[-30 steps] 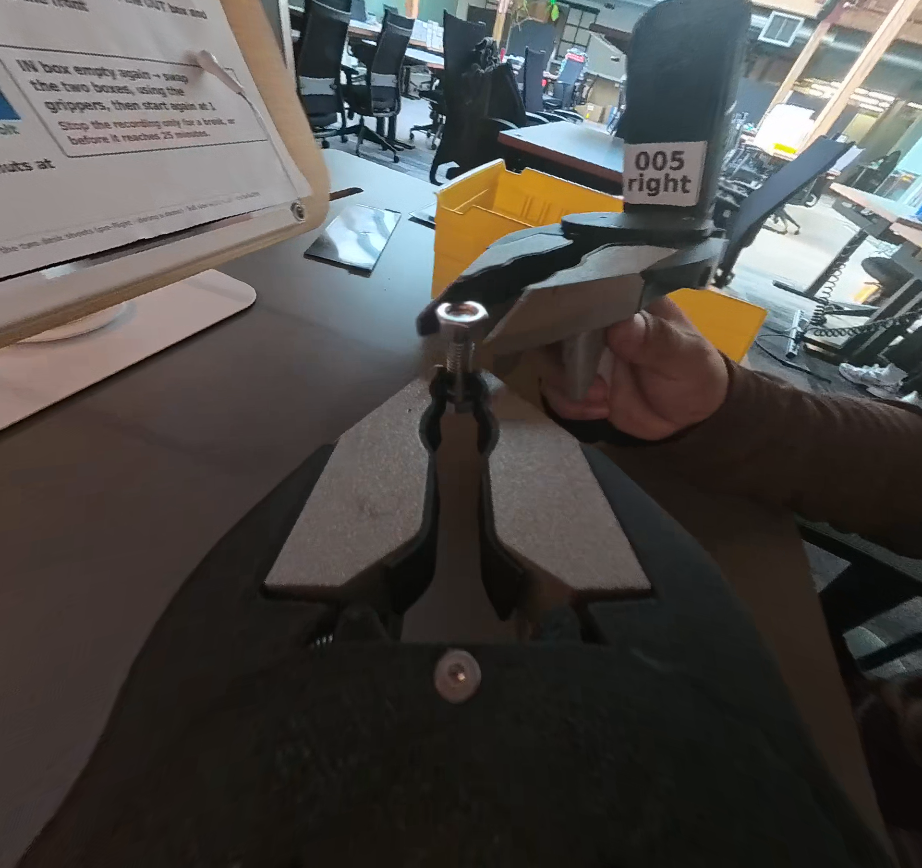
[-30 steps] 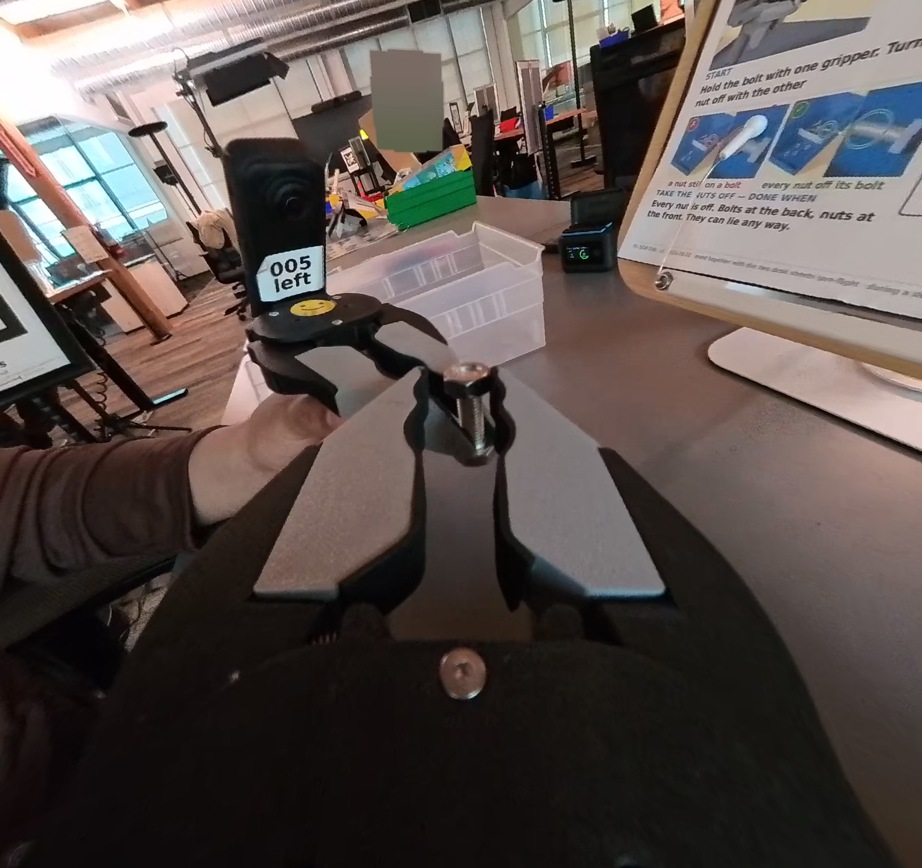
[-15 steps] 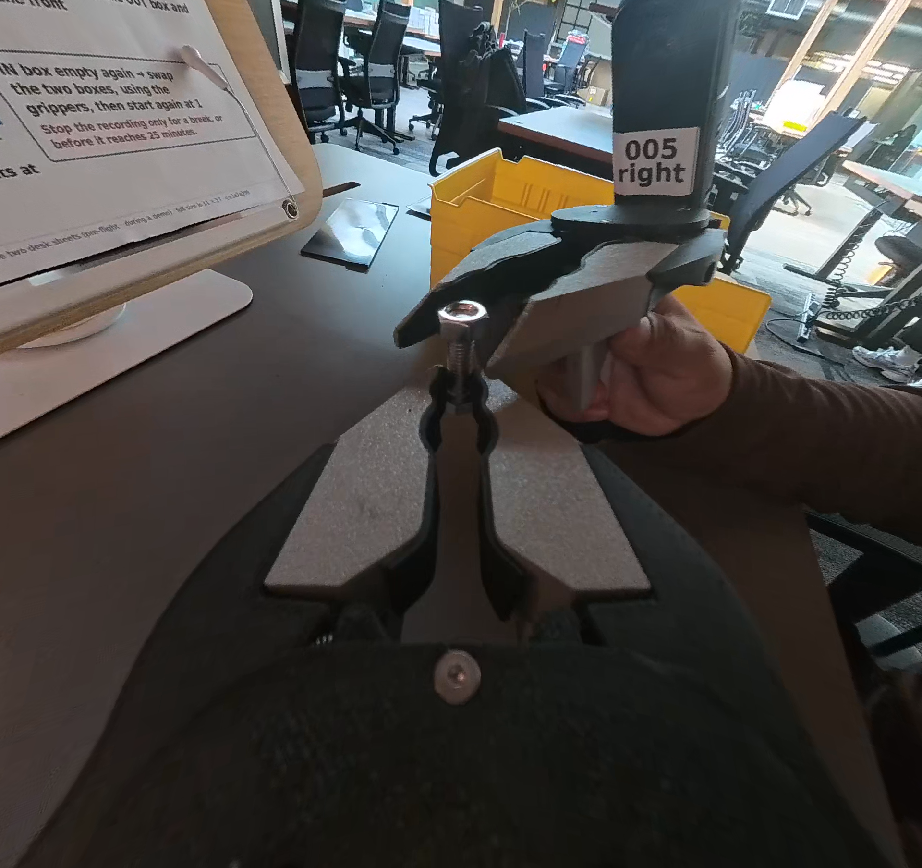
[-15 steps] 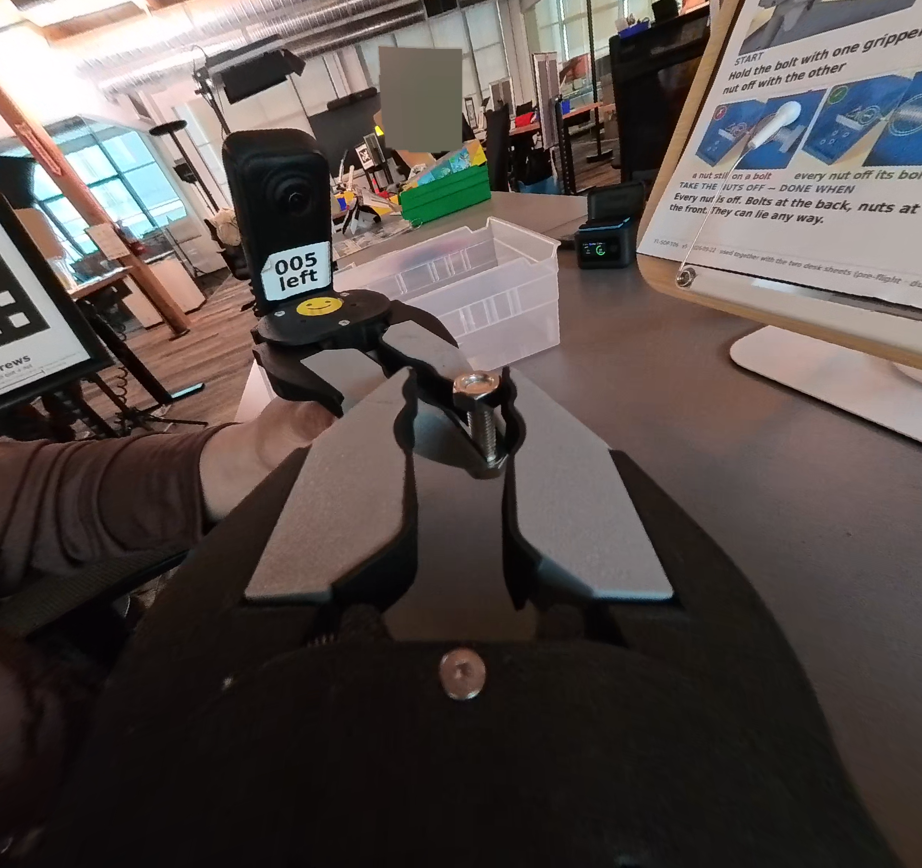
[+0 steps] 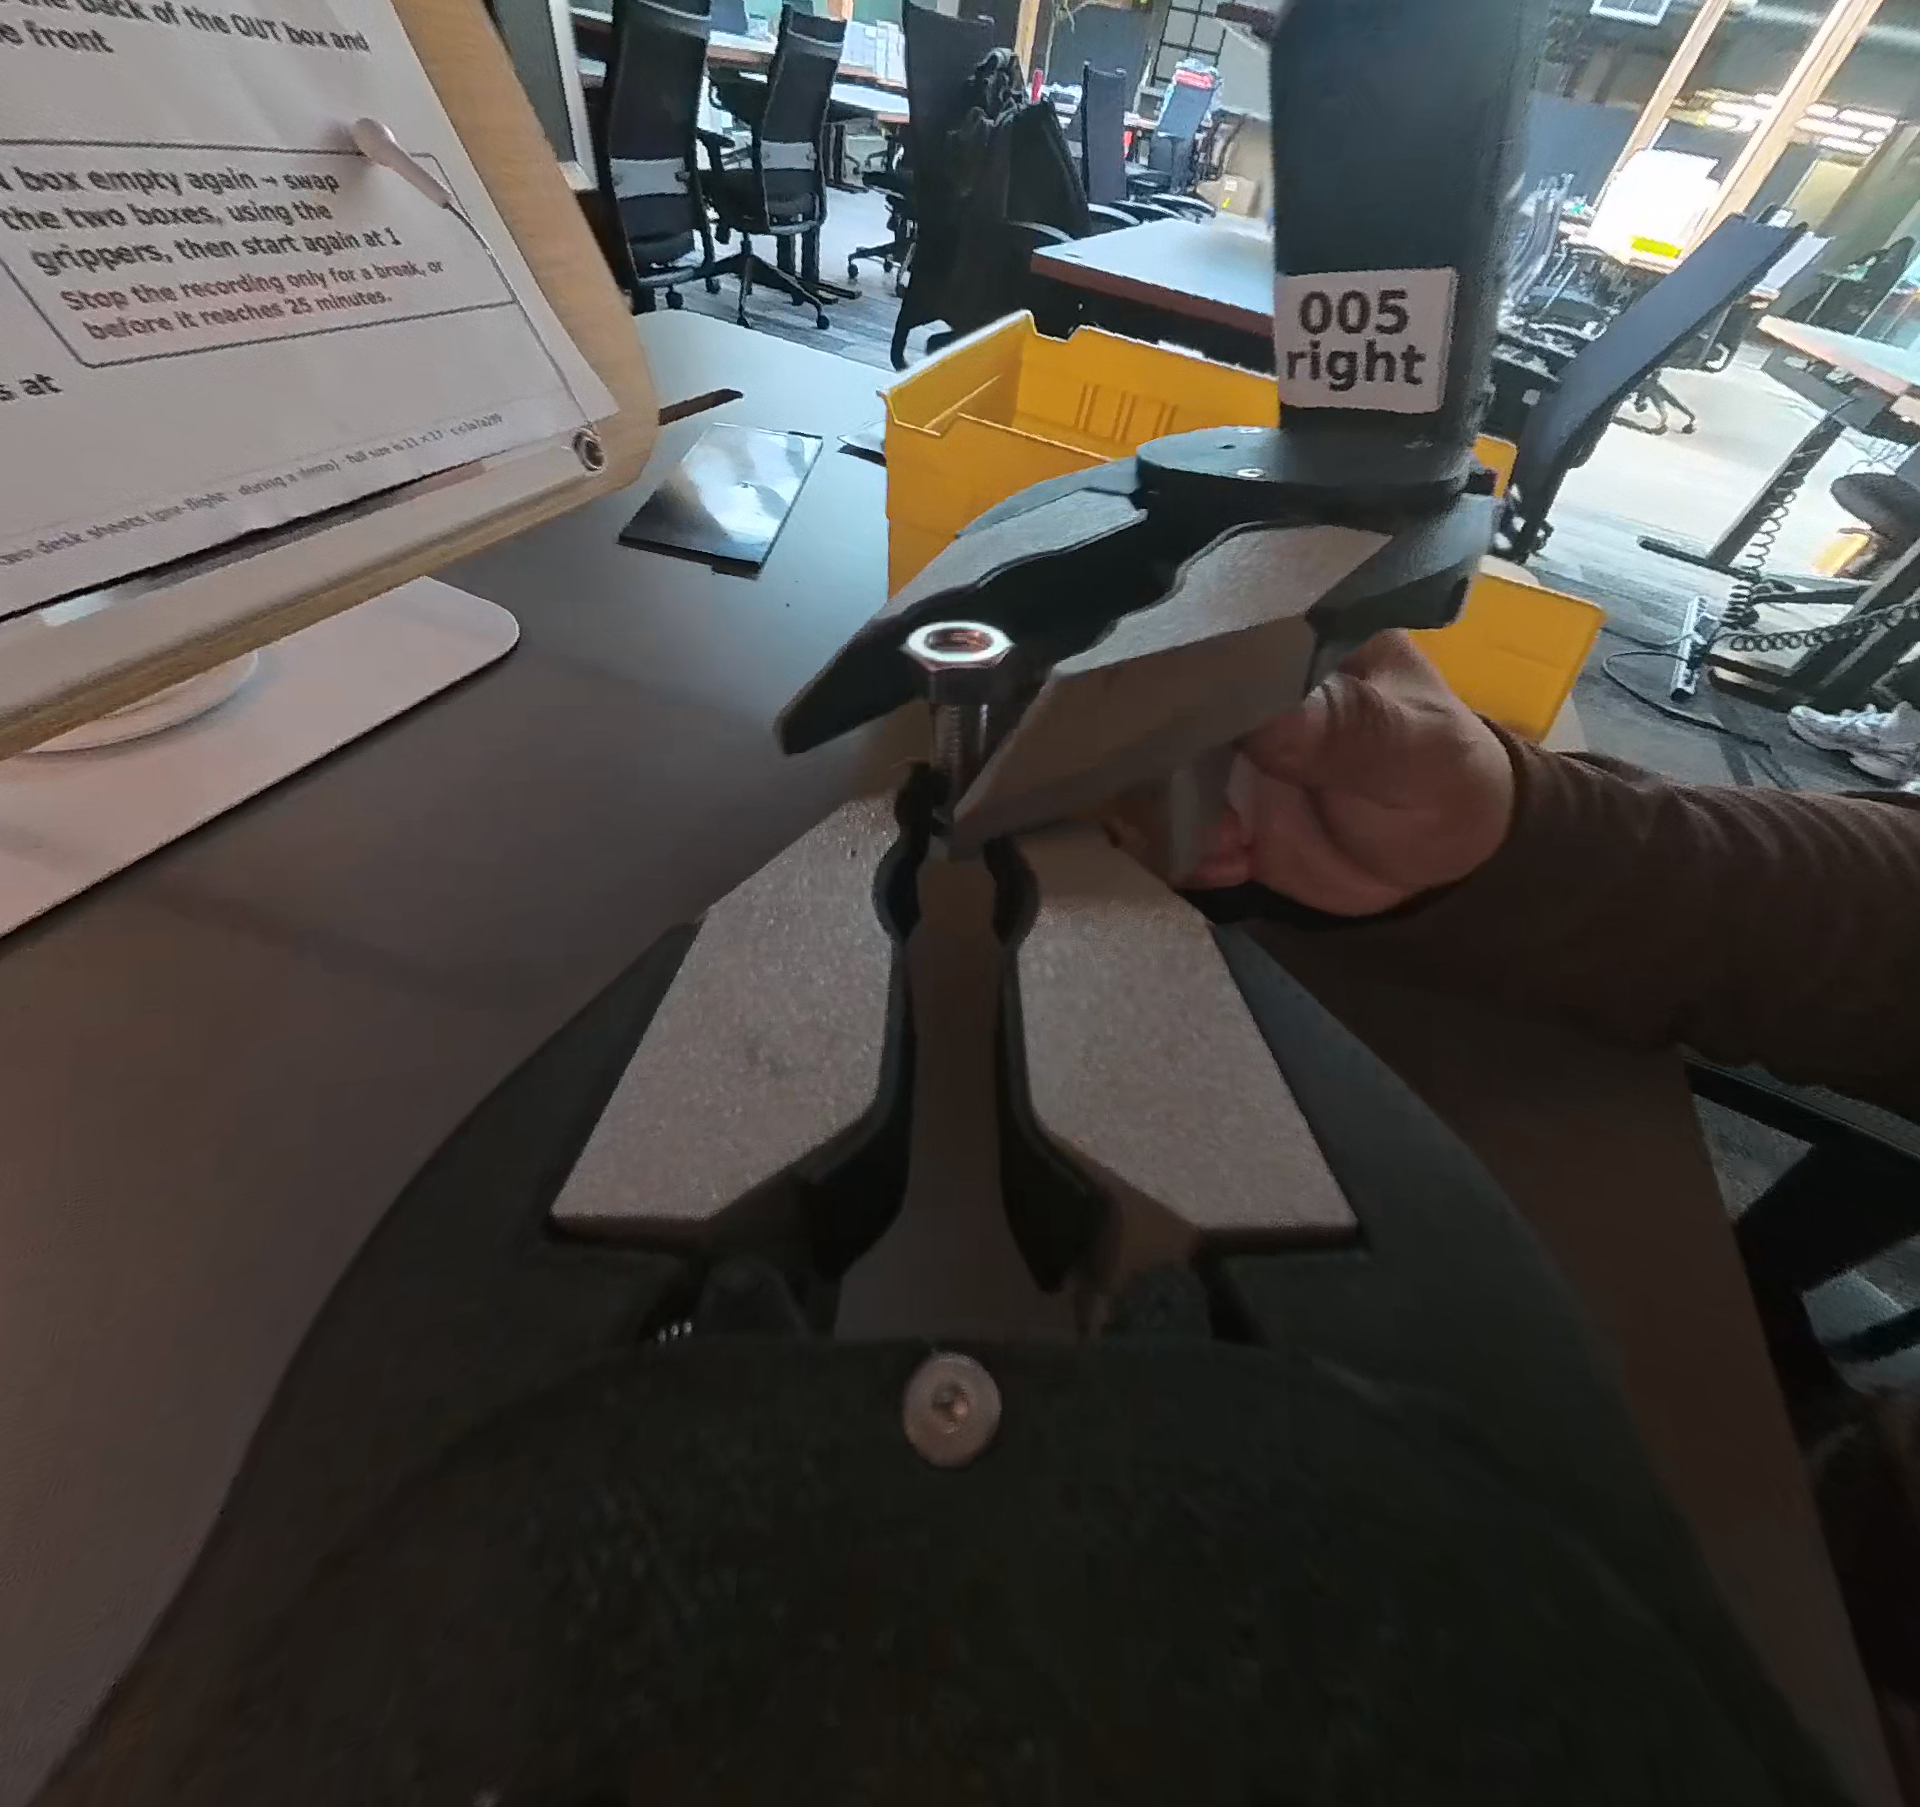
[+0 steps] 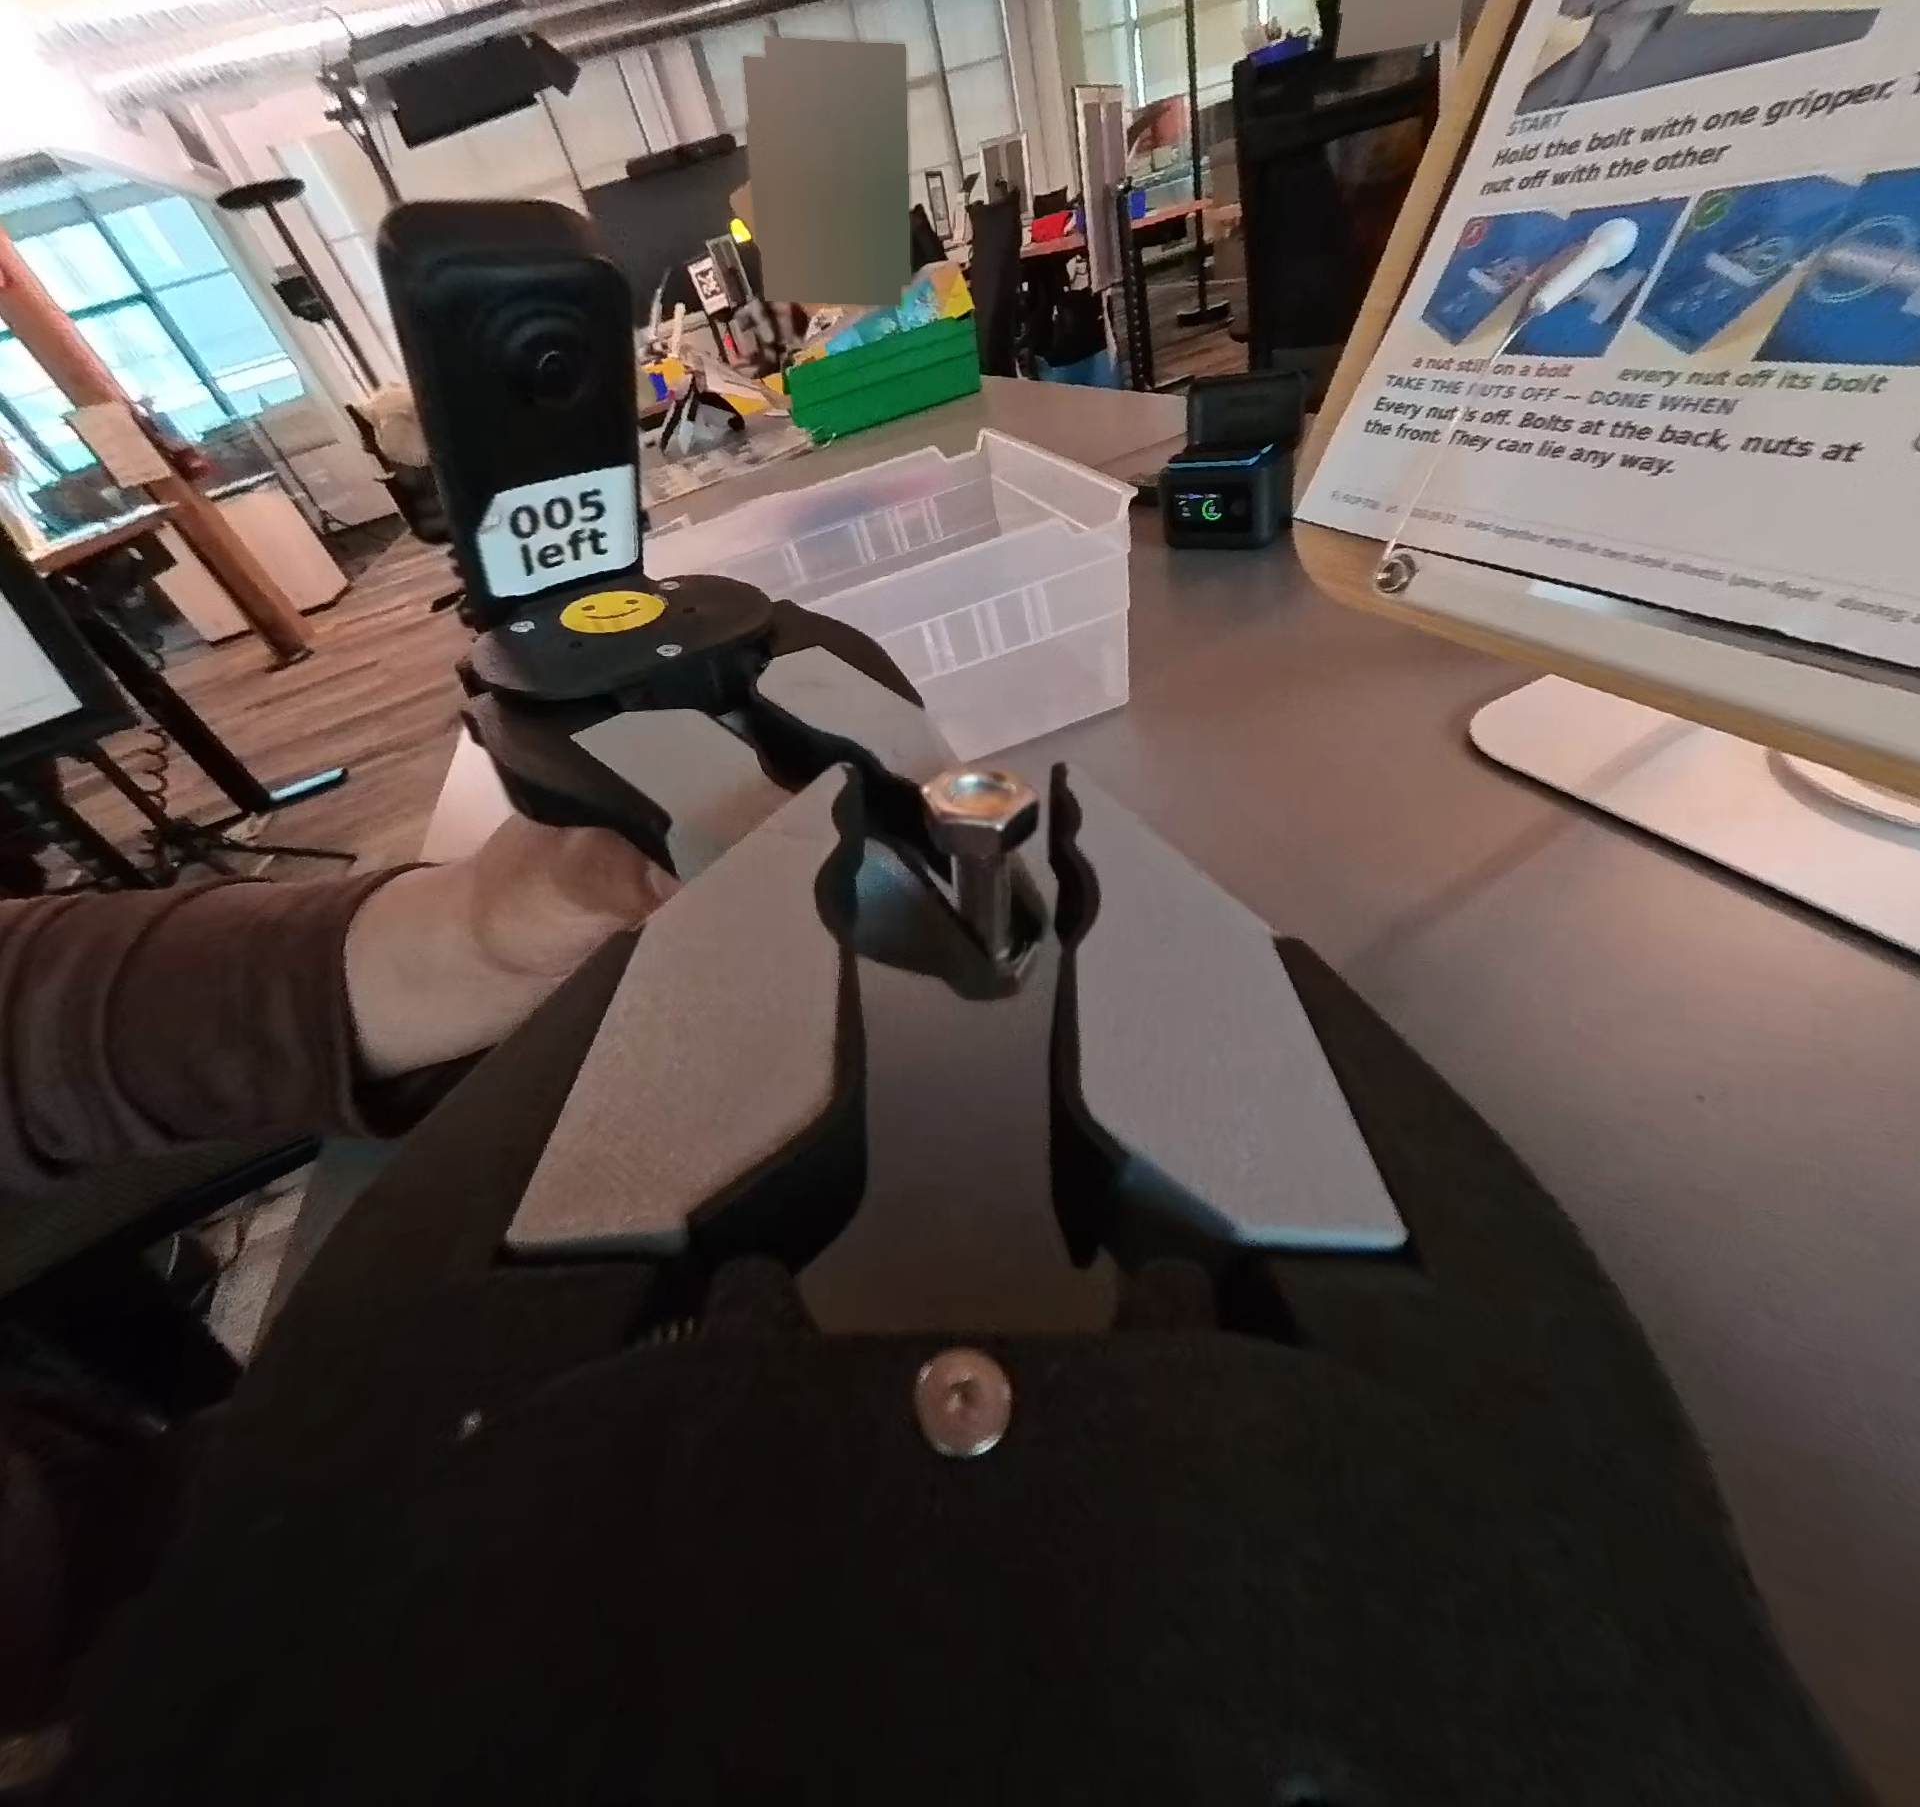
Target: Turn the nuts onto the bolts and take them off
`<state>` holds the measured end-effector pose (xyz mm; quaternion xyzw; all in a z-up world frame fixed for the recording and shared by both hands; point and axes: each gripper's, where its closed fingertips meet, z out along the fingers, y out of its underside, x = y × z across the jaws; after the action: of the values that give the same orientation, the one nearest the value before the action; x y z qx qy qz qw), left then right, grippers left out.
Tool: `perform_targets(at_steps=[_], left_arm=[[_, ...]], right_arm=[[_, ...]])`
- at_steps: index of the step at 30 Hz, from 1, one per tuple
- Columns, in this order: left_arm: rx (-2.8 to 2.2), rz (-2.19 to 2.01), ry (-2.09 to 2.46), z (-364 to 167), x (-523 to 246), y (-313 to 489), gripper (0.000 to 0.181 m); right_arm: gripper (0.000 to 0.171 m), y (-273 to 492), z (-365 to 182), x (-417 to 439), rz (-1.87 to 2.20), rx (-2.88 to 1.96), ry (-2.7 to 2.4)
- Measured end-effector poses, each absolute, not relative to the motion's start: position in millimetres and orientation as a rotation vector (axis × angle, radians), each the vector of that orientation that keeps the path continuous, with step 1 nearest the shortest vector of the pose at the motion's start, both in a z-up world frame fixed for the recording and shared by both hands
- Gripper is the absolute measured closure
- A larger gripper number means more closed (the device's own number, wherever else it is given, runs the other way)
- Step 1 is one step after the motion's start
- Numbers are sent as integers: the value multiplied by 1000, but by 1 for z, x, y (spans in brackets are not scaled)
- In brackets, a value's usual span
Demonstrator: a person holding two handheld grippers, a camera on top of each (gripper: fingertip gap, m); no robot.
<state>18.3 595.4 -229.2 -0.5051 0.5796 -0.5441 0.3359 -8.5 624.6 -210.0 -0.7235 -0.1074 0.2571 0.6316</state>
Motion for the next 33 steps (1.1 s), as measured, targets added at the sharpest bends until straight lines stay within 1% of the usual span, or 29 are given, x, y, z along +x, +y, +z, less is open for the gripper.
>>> perform_targets(at_steps=[6,9,12,18,24,29,33], left_arm=[[-1366,-1387,1446,-228,16,612,173],[-1372,-1377,1464,-232,18,610,173],[-1347,-1382,1502,-233,19,600,173],[-1318,-1359,1547,-236,22,590,172],[-1358,-1364,1474,-231,17,610,173],[-1367,-1364,1465,-231,16,613,173],[-1329,-1284,1528,-234,17,605,174]], right_arm=[[138,623,-204,3,574,-1628,-197],[144,622,-207,0,554,-1646,-217],[146,625,-209,-4,528,-1645,-228],[144,626,-211,-9,530,-1652,-245],[139,622,-204,7,543,-1626,-180],[148,621,-204,6,537,-1627,-183],[146,624,-208,-2,515,-1646,-215]])
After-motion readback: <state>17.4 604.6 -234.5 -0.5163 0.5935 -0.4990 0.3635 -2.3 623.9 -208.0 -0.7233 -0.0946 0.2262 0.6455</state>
